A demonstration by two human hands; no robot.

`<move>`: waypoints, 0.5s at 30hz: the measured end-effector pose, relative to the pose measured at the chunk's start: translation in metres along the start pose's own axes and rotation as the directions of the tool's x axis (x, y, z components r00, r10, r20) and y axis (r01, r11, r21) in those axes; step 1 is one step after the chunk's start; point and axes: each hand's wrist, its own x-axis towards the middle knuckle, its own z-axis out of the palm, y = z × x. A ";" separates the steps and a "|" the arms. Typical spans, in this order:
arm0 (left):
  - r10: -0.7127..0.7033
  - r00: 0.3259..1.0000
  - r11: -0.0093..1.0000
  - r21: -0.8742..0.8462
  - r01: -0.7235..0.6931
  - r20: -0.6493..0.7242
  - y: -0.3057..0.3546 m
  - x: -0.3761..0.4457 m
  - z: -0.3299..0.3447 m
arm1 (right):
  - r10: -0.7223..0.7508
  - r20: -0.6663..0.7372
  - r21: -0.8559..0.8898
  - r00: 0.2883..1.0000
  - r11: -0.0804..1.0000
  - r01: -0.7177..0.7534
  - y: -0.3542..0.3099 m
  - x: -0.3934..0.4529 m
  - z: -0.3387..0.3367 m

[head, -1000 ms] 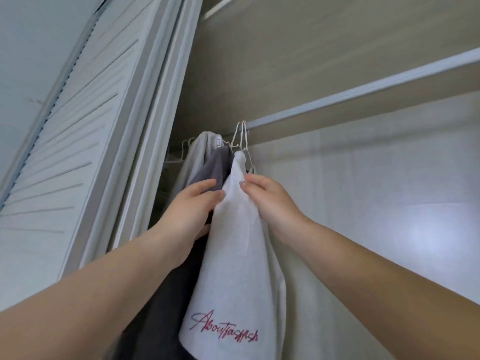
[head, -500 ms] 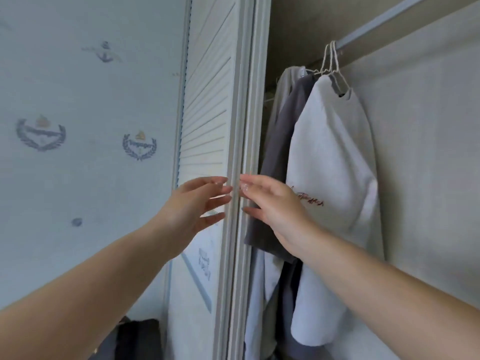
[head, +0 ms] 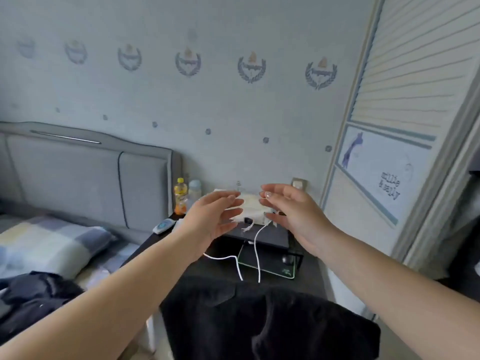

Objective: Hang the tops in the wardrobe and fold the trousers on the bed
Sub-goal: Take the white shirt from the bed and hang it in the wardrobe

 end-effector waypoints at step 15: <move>-0.119 0.753 0.993 -0.060 0.105 -0.647 -0.027 -0.228 -0.397 | 0.221 0.587 0.027 0.779 0.956 -0.292 0.081 -0.090 0.403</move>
